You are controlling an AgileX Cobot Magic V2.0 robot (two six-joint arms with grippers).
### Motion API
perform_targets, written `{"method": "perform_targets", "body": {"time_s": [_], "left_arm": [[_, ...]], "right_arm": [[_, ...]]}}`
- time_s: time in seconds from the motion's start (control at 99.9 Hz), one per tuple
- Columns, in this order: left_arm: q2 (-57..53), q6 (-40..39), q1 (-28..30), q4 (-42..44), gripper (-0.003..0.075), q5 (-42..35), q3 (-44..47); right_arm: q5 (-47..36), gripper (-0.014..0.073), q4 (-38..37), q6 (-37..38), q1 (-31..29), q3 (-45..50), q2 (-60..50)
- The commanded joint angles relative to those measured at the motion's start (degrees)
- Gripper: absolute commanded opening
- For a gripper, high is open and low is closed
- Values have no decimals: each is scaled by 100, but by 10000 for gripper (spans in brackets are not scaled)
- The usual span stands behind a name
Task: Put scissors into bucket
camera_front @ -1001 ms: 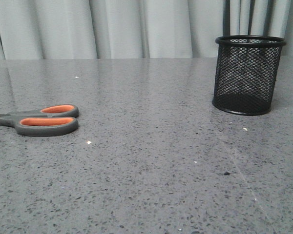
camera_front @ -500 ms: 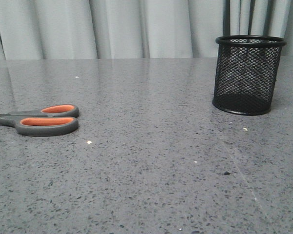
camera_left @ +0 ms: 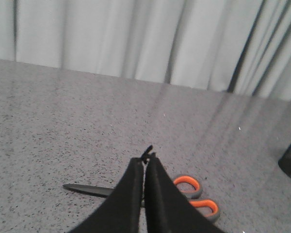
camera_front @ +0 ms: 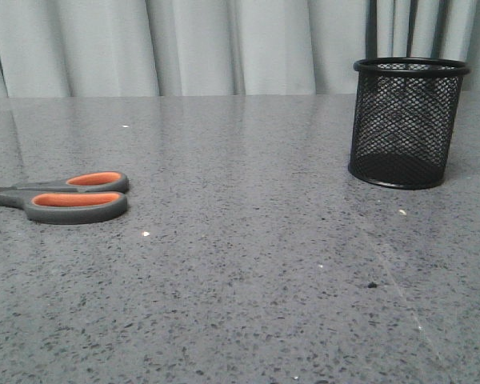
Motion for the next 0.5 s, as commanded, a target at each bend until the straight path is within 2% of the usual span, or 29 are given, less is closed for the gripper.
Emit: {"method": "perform_targets", "body": {"time_s": [0.0,0.08,0.16,0.21,0.26,0.31,0.4,0.45,0.49], "left_arm": [[655,473,-314,-4,5,-3,-593],[1186,989,-612,-4,76,392,-928],[1726,1553,-913,-4,205,778,-1296],[2068,1781,-1037,-4,277,994,-1475],[2417,1978,-1154,102,343,1180,-1699],[2768,2147,-1243,299,379,1368,-1940],[3447,2435,-1308,735,377,1787,-2436],[3813,2748,-1308,847,378,2090,-2736],[4146,3005,-1308,928,377,2376,-2992]], "right_arm": [[97,-45,-88,-281,159,-612,439],[477,-44,-213,-281,351,-958,680],[1037,-32,-294,-281,458,-1236,907],[1315,12,-294,-281,486,-1378,1032],[1508,88,-294,-281,486,-1489,1123],[1601,211,-294,-281,486,-1561,1184],[1616,419,-294,-281,486,-1625,1209],[1603,491,-294,-281,486,-1633,1209],[1589,513,-294,-281,486,-1633,1209]]}}
